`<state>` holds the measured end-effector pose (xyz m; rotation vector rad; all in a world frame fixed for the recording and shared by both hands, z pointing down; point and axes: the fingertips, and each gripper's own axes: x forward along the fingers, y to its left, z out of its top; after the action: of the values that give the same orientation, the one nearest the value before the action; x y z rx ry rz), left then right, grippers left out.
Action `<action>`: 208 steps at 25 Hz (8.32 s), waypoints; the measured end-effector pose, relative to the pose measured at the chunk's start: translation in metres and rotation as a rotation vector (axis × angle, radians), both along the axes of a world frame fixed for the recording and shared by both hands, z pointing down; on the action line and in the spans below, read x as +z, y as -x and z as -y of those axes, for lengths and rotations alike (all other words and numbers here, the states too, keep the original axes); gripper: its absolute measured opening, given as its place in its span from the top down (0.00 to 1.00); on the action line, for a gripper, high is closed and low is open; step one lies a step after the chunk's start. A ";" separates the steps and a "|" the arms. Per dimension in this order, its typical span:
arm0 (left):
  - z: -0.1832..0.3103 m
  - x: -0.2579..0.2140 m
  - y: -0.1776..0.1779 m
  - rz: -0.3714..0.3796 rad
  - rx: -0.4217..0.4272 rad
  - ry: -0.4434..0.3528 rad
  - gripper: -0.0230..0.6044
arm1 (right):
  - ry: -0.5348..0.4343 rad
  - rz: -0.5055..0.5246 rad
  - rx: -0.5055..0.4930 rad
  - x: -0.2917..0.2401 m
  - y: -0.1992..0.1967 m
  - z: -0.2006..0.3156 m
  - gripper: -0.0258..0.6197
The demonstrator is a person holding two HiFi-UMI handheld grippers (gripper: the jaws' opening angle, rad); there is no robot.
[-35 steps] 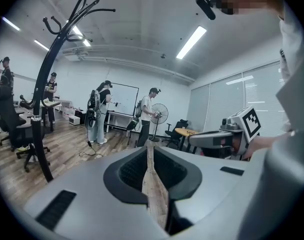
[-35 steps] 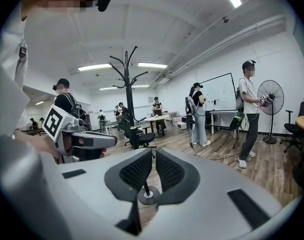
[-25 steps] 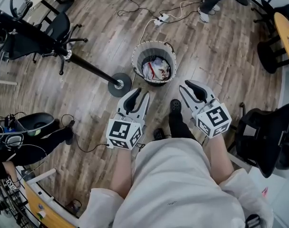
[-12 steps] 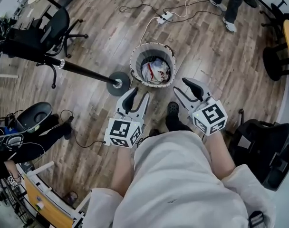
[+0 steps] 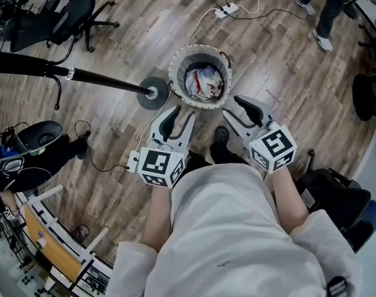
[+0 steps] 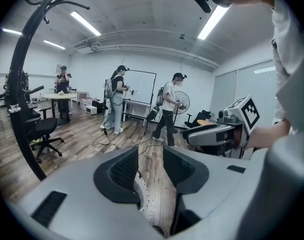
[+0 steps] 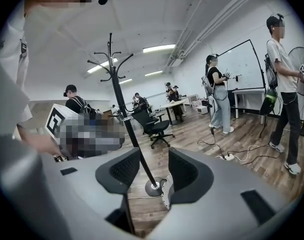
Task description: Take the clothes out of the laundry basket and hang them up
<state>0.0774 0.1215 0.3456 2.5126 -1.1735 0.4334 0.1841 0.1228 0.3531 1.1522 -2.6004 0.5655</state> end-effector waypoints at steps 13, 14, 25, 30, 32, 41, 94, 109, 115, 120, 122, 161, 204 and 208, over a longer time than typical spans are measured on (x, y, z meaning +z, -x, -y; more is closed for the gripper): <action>0.023 0.027 -0.010 0.041 0.068 0.047 0.69 | 0.125 0.011 -0.006 0.050 0.008 0.023 0.67; 0.029 0.030 -0.008 0.032 0.067 0.050 0.69 | 0.125 0.005 0.002 0.053 0.008 0.027 0.67; 0.085 0.091 0.005 0.058 0.159 0.161 0.65 | 0.201 -0.008 0.124 0.102 0.018 0.077 0.66; 0.118 0.115 0.004 0.049 0.218 0.199 0.62 | 0.254 -0.016 0.178 0.131 0.022 0.100 0.66; 0.133 0.126 0.007 0.046 0.229 0.208 0.62 | 0.273 -0.026 0.188 0.145 0.026 0.112 0.66; 0.177 0.194 0.015 0.088 0.342 0.292 0.58 | 0.332 -0.043 0.216 0.209 0.045 0.161 0.66; 0.232 0.463 0.041 0.155 0.344 0.363 0.58 | 0.603 -0.177 0.024 0.625 0.105 0.228 0.65; 0.240 0.482 0.058 0.149 0.377 0.340 0.59 | 0.628 -0.222 0.022 0.727 0.126 0.230 0.66; 0.236 0.487 0.064 0.092 0.331 0.387 0.61 | 0.656 -0.249 0.012 0.754 0.133 0.225 0.66; 0.233 0.489 0.068 0.093 0.345 0.388 0.61 | 0.685 -0.280 0.024 0.774 0.133 0.222 0.68; 0.233 0.488 0.069 0.084 0.338 0.388 0.61 | 0.701 -0.289 0.033 0.781 0.130 0.220 0.72; 0.224 0.465 0.059 0.057 0.301 0.411 0.64 | 0.738 -0.384 -0.022 0.754 0.112 0.209 0.92; 0.193 0.254 0.003 0.035 0.181 0.292 0.65 | 0.590 -0.360 -0.084 0.449 0.029 0.184 0.94; 0.192 0.231 0.002 0.034 0.167 0.263 0.66 | 0.550 -0.346 -0.077 0.415 0.025 0.189 0.94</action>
<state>0.0752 -0.0709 0.5762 2.3874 -0.8580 0.6318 0.1593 -0.0665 0.7686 0.8691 -2.0056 0.8996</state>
